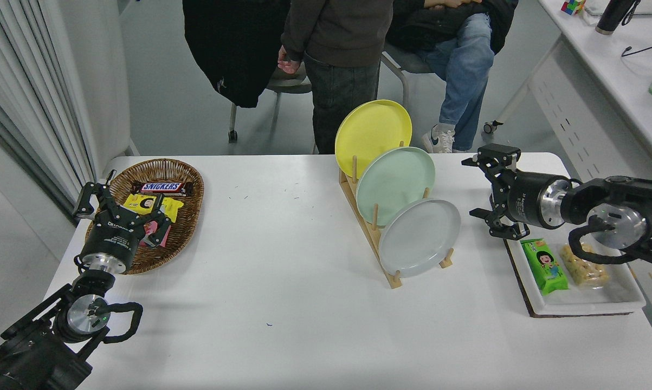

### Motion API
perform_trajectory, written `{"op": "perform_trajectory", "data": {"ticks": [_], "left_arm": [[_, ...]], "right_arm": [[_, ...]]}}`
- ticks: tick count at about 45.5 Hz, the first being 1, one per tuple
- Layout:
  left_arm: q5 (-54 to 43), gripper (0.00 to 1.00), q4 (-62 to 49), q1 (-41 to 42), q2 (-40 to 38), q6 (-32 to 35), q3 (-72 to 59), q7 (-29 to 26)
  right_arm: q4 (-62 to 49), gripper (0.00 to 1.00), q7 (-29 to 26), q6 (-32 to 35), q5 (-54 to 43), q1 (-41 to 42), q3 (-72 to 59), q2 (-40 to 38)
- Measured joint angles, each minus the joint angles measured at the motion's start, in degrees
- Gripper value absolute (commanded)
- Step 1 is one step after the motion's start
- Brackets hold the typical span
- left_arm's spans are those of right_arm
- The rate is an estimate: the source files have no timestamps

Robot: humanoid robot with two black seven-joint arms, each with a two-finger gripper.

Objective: Place the plate on the table

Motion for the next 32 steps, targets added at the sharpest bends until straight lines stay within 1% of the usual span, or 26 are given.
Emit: {"op": "perform_trajectory", "data": {"ticks": [6, 12, 32], "left_arm": [[0.0, 0.98, 0.0, 0.0, 0.0, 0.0, 0.0, 0.0], [0.0, 0.98, 0.0, 0.0, 0.0, 0.0, 0.0, 0.0], [0.0, 0.98, 0.0, 0.0, 0.0, 0.0, 0.0, 0.0]], "right_arm": [[-0.1, 1.00, -2.9, 0.0, 0.8, 0.6, -1.2, 1.8], [-0.7, 1.00, -4.4, -0.3, 1.3, 1.4, -2.0, 3.3], [-6.9, 1.00, -6.0, -0.8, 1.6, 2.1, -2.4, 10.1]]}}
